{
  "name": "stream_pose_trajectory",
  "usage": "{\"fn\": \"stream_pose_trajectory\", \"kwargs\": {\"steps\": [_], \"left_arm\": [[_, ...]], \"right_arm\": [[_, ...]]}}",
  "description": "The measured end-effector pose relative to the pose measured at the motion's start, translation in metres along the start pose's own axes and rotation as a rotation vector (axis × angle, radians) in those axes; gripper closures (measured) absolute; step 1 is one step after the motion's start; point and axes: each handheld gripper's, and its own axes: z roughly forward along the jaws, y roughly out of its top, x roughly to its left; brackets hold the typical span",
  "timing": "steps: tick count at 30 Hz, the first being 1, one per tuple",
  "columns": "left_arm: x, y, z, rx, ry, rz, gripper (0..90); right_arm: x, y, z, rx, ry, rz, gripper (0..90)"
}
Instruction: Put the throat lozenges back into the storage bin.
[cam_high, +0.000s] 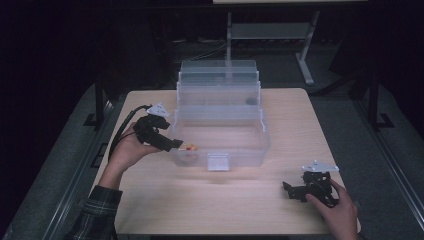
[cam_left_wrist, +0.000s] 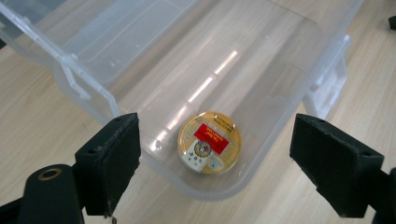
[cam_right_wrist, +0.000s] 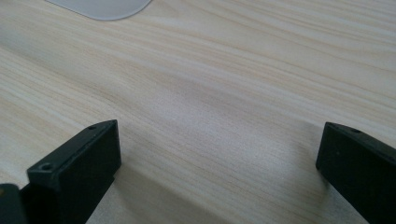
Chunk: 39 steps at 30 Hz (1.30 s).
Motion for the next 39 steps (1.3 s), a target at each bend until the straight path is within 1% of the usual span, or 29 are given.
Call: {"fn": "stream_pose_trajectory", "kwargs": {"steps": [2,4,5,13,23,28,33,39], "left_arm": [[0.000,-0.004,-0.002,-0.005,0.002,-0.006,14.7],[0.001,-0.007,-0.003,0.005,0.007,-0.008,14.2],[0.001,-0.010,-0.004,-0.003,0.006,-0.014,14.1],[0.004,-0.023,-0.008,0.007,0.016,-0.026,14.1],[0.000,-0.037,-0.011,0.013,0.026,-0.035,14.0],[-0.001,-0.045,-0.012,0.003,0.025,-0.048,14.0],[-0.002,-0.053,-0.012,0.004,0.030,-0.055,14.0],[-0.004,-0.064,-0.013,-0.016,0.035,-0.068,14.1]], "right_arm": [[0.000,0.000,0.000,0.000,0.000,0.000,0.0],[0.000,0.000,0.000,0.000,0.000,0.000,0.0],[0.000,0.000,0.000,0.001,0.000,0.001,0.0],[0.000,0.000,0.000,0.000,-0.001,0.000,0.0],[0.000,0.000,0.000,0.000,0.001,0.000,0.0],[0.000,0.000,0.000,-0.001,0.001,-0.001,0.0],[0.000,0.000,0.000,0.000,0.001,0.000,0.0],[0.000,0.000,0.000,0.000,0.000,0.000,0.0]]}}
